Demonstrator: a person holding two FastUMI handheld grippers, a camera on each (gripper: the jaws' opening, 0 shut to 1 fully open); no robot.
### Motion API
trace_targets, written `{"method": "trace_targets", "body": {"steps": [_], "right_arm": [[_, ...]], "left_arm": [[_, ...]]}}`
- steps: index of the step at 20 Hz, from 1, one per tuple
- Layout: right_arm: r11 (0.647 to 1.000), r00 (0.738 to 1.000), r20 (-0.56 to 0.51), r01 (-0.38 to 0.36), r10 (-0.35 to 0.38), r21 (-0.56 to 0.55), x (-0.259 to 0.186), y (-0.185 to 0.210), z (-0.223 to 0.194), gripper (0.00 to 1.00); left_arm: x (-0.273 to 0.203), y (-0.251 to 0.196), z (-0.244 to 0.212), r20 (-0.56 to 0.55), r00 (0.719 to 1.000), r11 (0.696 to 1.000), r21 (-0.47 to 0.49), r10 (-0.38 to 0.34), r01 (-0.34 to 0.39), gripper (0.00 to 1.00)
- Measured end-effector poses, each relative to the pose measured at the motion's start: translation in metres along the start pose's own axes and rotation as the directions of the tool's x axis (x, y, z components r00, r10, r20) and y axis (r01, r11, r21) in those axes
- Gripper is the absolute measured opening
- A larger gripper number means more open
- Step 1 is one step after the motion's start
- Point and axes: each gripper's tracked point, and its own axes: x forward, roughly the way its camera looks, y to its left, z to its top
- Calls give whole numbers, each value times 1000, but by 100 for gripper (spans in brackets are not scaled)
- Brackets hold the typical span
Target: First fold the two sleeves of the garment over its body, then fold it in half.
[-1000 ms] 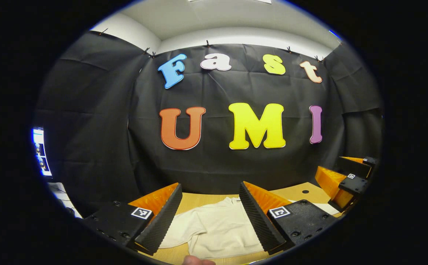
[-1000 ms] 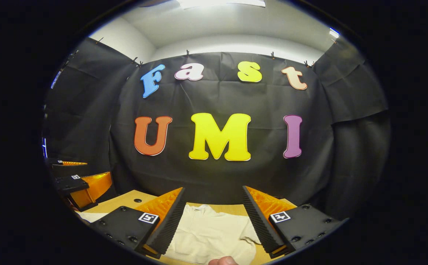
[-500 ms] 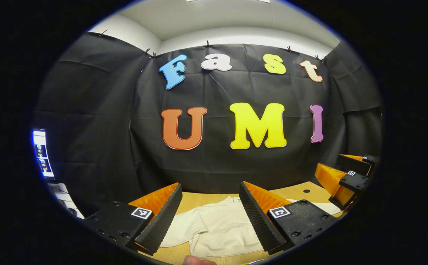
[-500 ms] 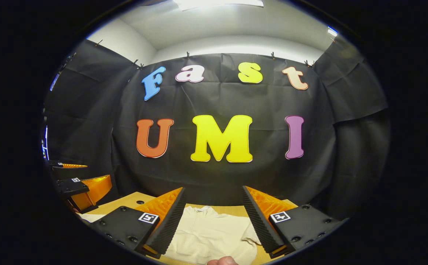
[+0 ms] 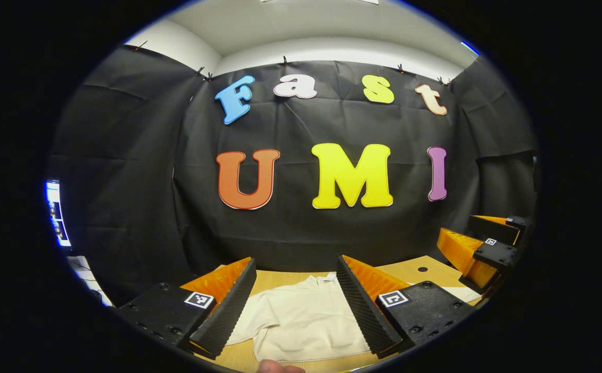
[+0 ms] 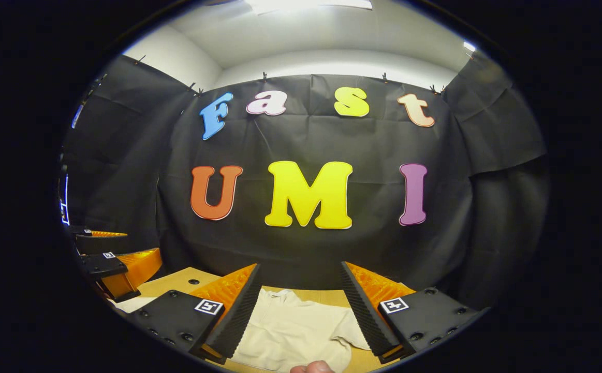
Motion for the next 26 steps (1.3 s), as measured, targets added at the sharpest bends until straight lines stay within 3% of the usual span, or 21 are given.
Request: {"method": "trace_targets", "body": {"steps": [7,14,19,22,26], "right_arm": [[998,998,-22,63,-63,-20,-2,-55,-6,93],[983,971,-163,163,-176,-89,-21,-180,-51,94],[955,903,-314,259,-293,-147,-47,-285,-107,94],[942,841,-425,301,-335,-148,-57,-339,-155,94],[937,759,-556,327,-339,-126,-62,-389,-223,94]], "left_arm": [[2,-12,-12,-32,999,1000,-3,-17,17,99],[12,-37,-23,-66,996,998,0,-64,64,99],[21,-67,-33,-89,991,995,-8,-98,98,99],[26,-89,-36,-103,987,992,6,-121,123,99],[33,-111,-42,-125,985,992,14,-121,124,100]]}}
